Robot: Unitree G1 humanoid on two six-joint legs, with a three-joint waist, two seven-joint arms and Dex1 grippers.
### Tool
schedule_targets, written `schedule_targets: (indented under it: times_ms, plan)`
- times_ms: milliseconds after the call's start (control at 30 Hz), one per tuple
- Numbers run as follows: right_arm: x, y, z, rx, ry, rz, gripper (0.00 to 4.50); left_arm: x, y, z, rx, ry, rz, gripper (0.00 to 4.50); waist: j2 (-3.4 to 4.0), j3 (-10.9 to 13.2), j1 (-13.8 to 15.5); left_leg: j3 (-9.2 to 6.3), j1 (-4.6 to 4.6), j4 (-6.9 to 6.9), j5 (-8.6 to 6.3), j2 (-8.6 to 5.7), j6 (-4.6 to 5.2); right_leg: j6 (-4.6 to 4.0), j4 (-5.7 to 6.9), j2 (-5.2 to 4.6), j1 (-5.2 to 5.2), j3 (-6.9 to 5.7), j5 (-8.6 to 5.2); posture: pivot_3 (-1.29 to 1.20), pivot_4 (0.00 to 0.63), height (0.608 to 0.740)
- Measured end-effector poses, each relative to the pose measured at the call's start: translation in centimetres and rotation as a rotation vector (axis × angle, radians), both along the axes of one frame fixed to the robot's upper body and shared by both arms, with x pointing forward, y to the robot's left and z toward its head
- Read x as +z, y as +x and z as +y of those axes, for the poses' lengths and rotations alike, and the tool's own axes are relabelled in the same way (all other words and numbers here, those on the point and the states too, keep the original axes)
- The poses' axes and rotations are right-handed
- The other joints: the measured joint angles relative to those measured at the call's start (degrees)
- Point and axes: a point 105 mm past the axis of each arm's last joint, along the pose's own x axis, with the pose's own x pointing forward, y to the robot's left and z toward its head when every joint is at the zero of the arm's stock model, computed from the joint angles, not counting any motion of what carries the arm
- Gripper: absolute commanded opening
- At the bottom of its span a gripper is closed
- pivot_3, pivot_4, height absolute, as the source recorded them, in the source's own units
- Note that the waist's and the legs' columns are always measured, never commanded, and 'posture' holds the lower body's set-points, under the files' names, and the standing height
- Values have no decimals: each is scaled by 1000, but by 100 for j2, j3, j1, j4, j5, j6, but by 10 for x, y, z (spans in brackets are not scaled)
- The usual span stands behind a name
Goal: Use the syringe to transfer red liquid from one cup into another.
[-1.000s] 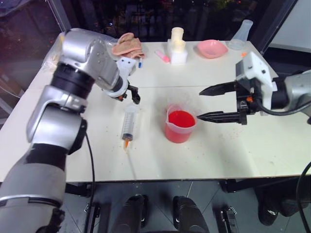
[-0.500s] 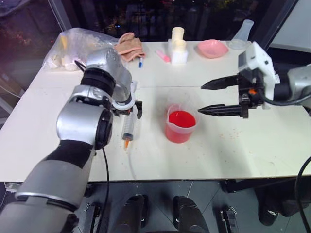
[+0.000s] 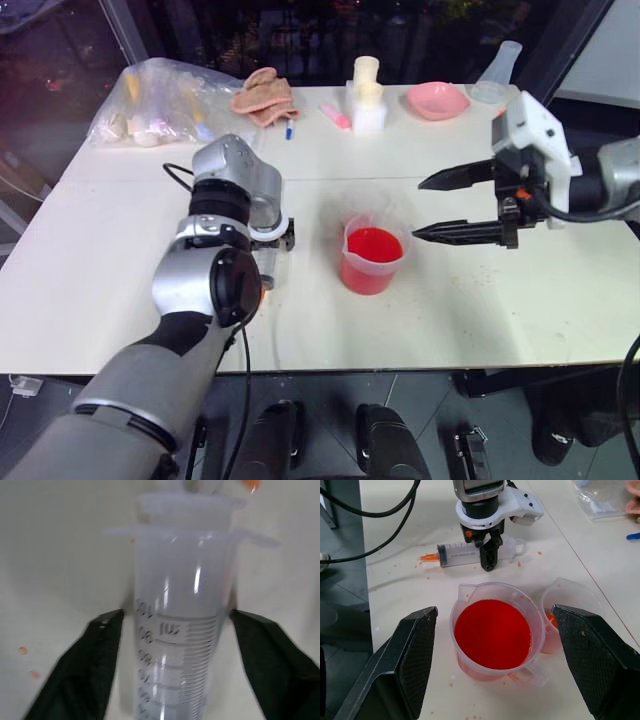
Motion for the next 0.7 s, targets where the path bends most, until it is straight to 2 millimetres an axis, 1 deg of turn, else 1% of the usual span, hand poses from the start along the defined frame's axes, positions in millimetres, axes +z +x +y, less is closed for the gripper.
schedule_targets:
  times_ms: [33,67,100,267,333,367,433,467,500,533,567,667,700]
  plan:
    - [0,0,0,-4,-2,-1,3805,0,0,0,7,-2,-4,1842,0,0,0,0,0,0,0,0,0,0,0,0,0,-1,0,0,150,740]
    - [0,0,-1,-9,-2,0,3805,0,1,0,12,-1,-9,1618,0,0,-1,0,0,0,0,0,0,0,0,0,0,-1,0,0,150,740]
    - [0,0,-2,-16,0,-1,3805,0,1,0,18,0,-13,1517,0,0,-1,0,1,0,0,0,0,0,0,0,0,-1,0,0,150,740]
    - [-1,0,-4,-40,0,-9,3805,1,4,1,32,-43,-65,1490,2,-1,-3,0,2,0,0,0,-1,0,5,1,1,-1,0,0,150,740]
    - [-3,0,-4,-45,1,-2,3805,8,8,2,17,-70,-121,1490,1,-1,-3,0,0,2,6,1,-11,0,5,1,0,-1,0,0,150,740]
    - [-3,1,-5,-50,2,-3,3805,17,11,2,-3,-87,-167,1490,1,0,-4,0,-2,3,8,0,-14,0,5,1,-2,-1,0,0,150,740]
    - [-2,2,-8,-72,12,-12,3805,46,19,7,-50,-131,-302,1490,1,0,-8,0,-3,0,9,1,-16,-1,3,0,-3,0,0,0,150,740]
    - [-2,2,-9,-81,16,-16,3805,58,21,9,-70,-141,-353,1490,1,0,-12,0,-3,-1,9,1,-17,-1,3,0,-4,1,0,0,150,740]
    - [-2,3,-12,-97,24,-21,3805,75,23,10,-110,-164,-430,1490,1,0,-11,0,-3,-2,10,2,-17,-1,2,0,-4,1,0,0,150,740]
    - [-3,4,-14,-111,28,-21,3805,86,24,7,-142,-194,-481,1490,1,0,-11,0,-3,-2,11,2,-17,-1,2,0,-3,1,0,0,150,740]
    - [-3,5,-17,-131,36,-22,3805,100,25,1,-182,-249,-542,1490,1,-1,0,0,-3,-1,11,1,-17,-1,0,-1,-3,1,0,0,150,740]
    - [-5,8,-27,-199,60,-33,3805,146,25,-24,-304,-466,-780,1490,1,-1,30,0,-4,3,11,-2,-18,-1,-8,-5,4,-1,0,0,150,740]
    - [-4,8,-30,-223,71,-40,3805,160,23,-32,-352,-513,-850,1490,1,-1,27,1,-4,3,12,-2,-17,-1,-10,-5,4,-1,0,0,150,740]
